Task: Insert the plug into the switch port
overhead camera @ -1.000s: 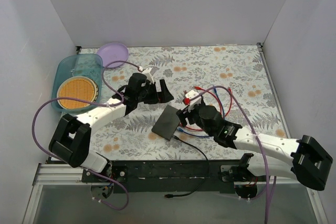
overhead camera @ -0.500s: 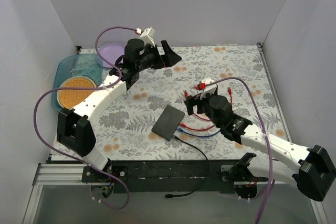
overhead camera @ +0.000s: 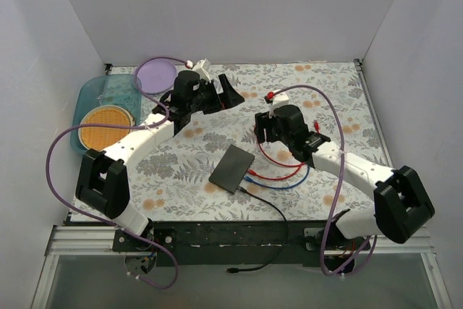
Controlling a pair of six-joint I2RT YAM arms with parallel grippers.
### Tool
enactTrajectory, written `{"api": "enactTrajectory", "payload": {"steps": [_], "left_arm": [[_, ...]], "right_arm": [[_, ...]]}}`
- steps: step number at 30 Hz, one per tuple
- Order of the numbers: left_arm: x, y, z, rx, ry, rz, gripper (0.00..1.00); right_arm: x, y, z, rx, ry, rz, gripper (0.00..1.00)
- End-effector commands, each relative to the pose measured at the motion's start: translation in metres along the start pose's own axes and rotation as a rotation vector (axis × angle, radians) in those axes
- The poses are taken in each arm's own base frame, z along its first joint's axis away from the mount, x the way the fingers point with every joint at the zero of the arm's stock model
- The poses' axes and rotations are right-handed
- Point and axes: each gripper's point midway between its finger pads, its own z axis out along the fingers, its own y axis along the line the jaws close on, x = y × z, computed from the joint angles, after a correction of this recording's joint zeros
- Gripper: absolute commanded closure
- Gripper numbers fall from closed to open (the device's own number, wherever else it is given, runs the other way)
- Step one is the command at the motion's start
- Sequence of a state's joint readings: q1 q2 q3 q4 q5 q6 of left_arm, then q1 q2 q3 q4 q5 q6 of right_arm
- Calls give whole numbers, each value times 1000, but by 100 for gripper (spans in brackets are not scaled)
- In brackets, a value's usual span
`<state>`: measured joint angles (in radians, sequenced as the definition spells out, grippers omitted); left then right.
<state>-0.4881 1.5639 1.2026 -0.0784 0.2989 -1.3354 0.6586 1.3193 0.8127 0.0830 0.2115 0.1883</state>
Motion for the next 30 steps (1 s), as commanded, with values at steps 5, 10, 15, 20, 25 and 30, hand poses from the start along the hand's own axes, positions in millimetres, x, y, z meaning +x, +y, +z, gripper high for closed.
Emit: {"api": "enactTrajectory", "payload": {"steps": [5, 10, 15, 20, 25, 30], "left_arm": [[-24, -14, -22, 1, -91, 47, 2], [-17, -9, -14, -3, -58, 27, 2], [-12, -12, -10, 19, -25, 17, 2], [-12, -9, -8, 6, -21, 23, 2], [-14, -10, -8, 8, -26, 33, 2], [-13, -7, -6, 1, -18, 34, 2]], "right_arm": [[18, 7, 28, 4, 127, 2, 30], [41, 7, 39, 14, 188, 0, 37], [66, 5, 48, 36, 268, -6, 46], [79, 5, 56, 44, 306, -13, 56], [86, 5, 62, 52, 322, -14, 73], [96, 4, 66, 53, 354, -24, 88]]}}
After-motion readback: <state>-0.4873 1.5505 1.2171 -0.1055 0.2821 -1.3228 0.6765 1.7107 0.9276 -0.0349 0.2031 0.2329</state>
